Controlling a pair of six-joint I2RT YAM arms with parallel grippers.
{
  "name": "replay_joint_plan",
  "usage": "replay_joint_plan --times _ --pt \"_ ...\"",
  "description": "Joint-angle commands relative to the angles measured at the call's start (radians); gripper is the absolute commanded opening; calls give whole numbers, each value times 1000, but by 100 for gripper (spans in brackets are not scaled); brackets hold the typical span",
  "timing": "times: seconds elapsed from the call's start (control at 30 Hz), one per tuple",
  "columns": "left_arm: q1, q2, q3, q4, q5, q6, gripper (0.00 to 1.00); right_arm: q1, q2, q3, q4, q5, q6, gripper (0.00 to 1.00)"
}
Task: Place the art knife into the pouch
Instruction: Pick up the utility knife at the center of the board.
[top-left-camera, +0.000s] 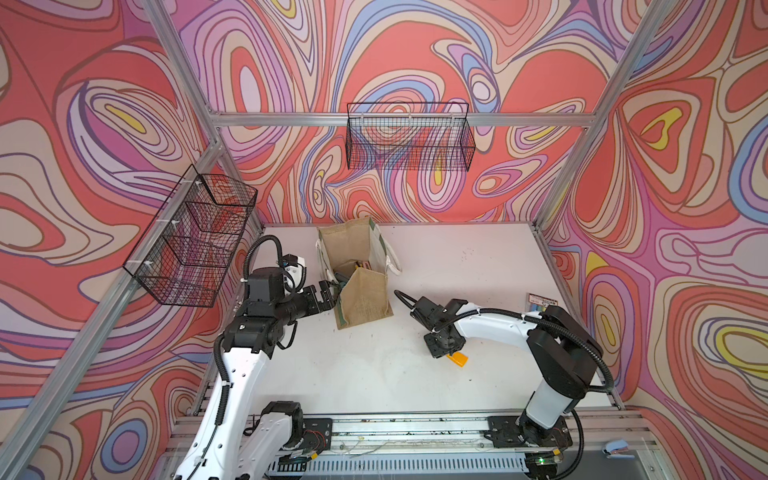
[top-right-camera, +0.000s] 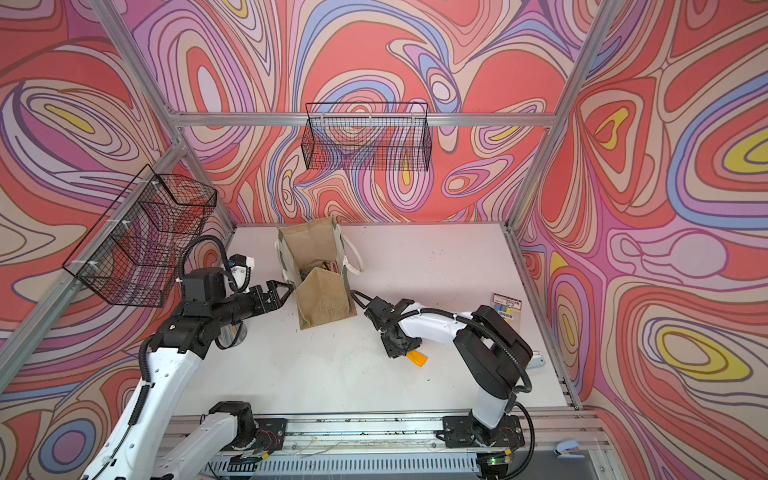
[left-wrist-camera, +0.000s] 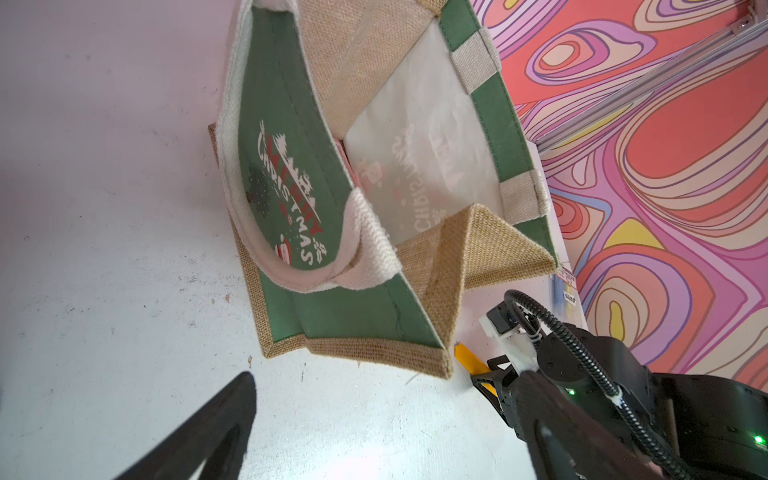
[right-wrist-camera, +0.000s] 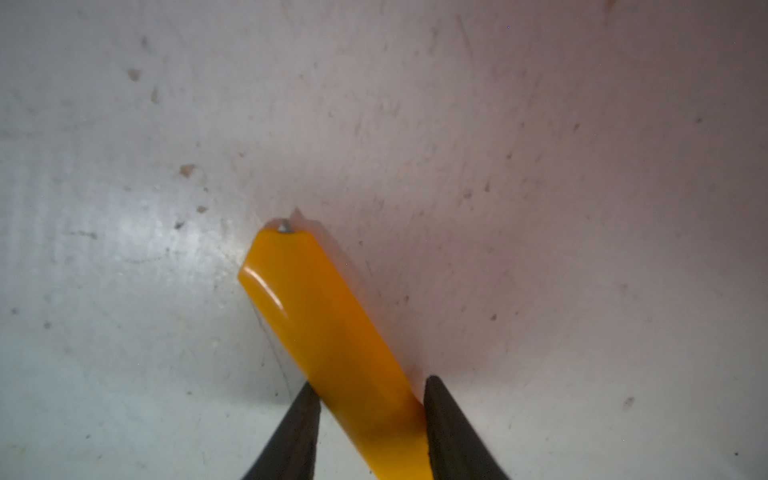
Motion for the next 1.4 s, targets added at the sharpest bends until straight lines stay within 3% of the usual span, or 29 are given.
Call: replay_joint_plan --times 0.0,0.33,0.77,1.37 --pt "5 7 38 -14 13 -1 100 -19 41 -60 36 9 25 30" --pt "5 5 42 -16 15 -5 100 -22 41 -48 72 19 62 18" --pt "5 30 45 -15 -7 8 100 -47 41 69 143 32 143 16" --pt "5 113 89 -8 -38 18 100 -136 41 232 184 104 118 11"
